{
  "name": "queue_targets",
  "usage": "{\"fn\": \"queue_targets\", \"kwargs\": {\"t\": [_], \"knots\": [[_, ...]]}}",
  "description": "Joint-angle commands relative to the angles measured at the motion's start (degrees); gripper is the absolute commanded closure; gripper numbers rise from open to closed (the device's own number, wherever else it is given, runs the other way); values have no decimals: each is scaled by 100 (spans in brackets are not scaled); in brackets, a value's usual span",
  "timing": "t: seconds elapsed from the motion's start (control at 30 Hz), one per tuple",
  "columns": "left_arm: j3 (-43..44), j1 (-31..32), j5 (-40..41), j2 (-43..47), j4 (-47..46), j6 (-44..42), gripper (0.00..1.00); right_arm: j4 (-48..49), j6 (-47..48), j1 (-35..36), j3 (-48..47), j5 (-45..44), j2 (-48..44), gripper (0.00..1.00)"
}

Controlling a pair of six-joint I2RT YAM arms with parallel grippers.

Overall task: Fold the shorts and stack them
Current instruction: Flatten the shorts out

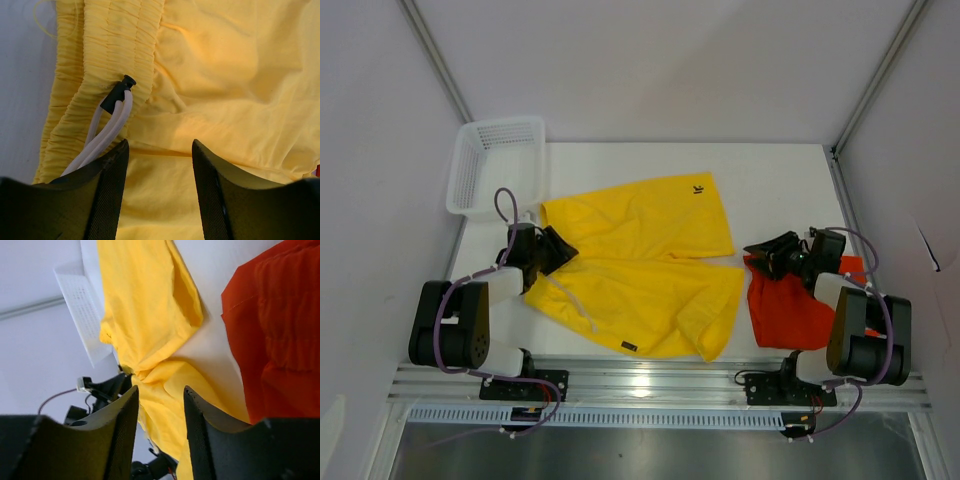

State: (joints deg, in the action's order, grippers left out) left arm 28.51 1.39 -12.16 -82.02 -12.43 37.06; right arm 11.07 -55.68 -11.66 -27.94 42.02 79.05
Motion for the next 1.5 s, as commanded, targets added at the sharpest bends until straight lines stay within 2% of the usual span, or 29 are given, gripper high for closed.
{"fn": "queue_targets", "kwargs": {"t": [0.0, 0.13, 0.3, 0.37, 0.47, 0.57, 0.6, 0.73, 0.8, 0.97, 1.03, 1.17, 1.47], "knots": [[-65, -42, 170, 19, -67, -120, 43, 220, 119, -222, -351, 333, 216, 53], [-65, -42, 170, 28, -58, -120, 43, 133, 311, -346, -563, 526, 375, 51], [-13, -42, 162, -16, -14, -76, 43, -1437, 1504, -223, -809, 107, -186, 50], [101, -42, 170, -95, 38, -85, 43, -2253, 1892, 170, -862, -210, -538, 48], [224, -42, 214, -226, 109, -85, 44, -2907, 2368, 681, -748, -659, -1179, 47], [330, -42, 223, -315, 126, -102, 45, -3303, 2352, 1682, -459, -1045, -1812, 47], [339, -42, 214, -341, 118, -111, 45, -3365, 2308, 2259, -379, -1169, -1996, 46], [287, -42, 127, -297, 56, -146, 44, -3743, 1825, 3449, 51, -1854, -3174, 36], [278, -42, 127, -289, 56, -155, 44, -4015, 1474, 3880, 218, -2232, -3596, 31], [269, -42, 126, -289, 38, -164, 44, -4393, 534, 5584, 465, -3337, -4563, 30], [269, -42, 126, -297, 38, -164, 44, -4403, 366, 6224, 518, -3655, -4644, 31], [251, -42, 118, -289, 30, -164, 44, -4088, 40, 7035, 597, -4201, -4557, 32], [251, -42, 118, -280, 21, -173, 44, -3639, 355, 7626, 308, -5406, -3590, 36]]}}
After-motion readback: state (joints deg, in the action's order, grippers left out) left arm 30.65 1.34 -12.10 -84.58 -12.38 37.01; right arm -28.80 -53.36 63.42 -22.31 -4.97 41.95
